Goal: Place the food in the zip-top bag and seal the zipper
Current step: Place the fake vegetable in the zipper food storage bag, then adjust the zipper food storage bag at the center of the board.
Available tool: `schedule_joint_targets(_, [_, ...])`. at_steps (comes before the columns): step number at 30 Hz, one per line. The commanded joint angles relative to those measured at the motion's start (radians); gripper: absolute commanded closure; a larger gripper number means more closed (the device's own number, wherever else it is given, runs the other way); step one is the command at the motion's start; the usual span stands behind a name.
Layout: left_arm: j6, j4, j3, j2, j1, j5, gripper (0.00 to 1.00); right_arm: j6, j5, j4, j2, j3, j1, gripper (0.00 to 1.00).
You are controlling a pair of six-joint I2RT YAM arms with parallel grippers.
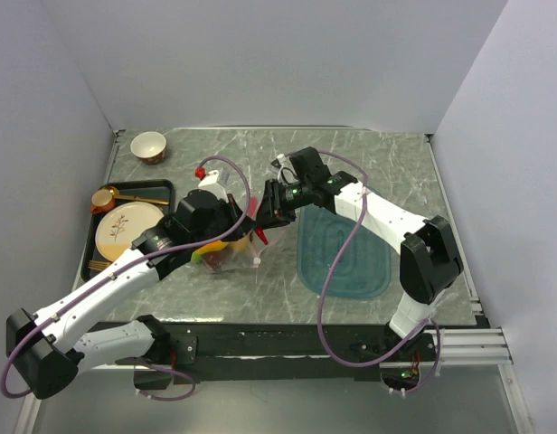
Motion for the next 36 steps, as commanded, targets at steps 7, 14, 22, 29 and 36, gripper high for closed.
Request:
schedule_joint_targets(7, [-0.015, 0.051, 0.078, -0.038, -0.001, -0.038, 0.99, -0.093, 0.175, -0.028, -0.054, 0.041, 0.018, 0.28])
schedule_joint_targets(14, [-0.08, -0.021, 0.112, -0.07, -0.001, -0.228, 0.99, -0.121, 0.463, -0.065, -0.305, -0.046, 0.015, 0.23])
schedule_joint_targets(22, [-0.114, -0.058, 0.115, -0.15, 0.007, -0.377, 0.99, -0.072, 0.556, -0.02, -0.39, -0.171, 0.004, 0.22])
schedule_joint_targets(29, [-0.136, -0.051, 0.089, -0.142, 0.007, -0.346, 0.99, -0.018, 0.436, 0.09, -0.292, -0.182, 0.006, 0.33])
schedule_joint_targets(36, [-0.13, -0.066, 0.087, -0.136, 0.007, -0.377, 0.99, -0.047, 0.468, 0.058, -0.255, -0.103, 0.007, 1.0])
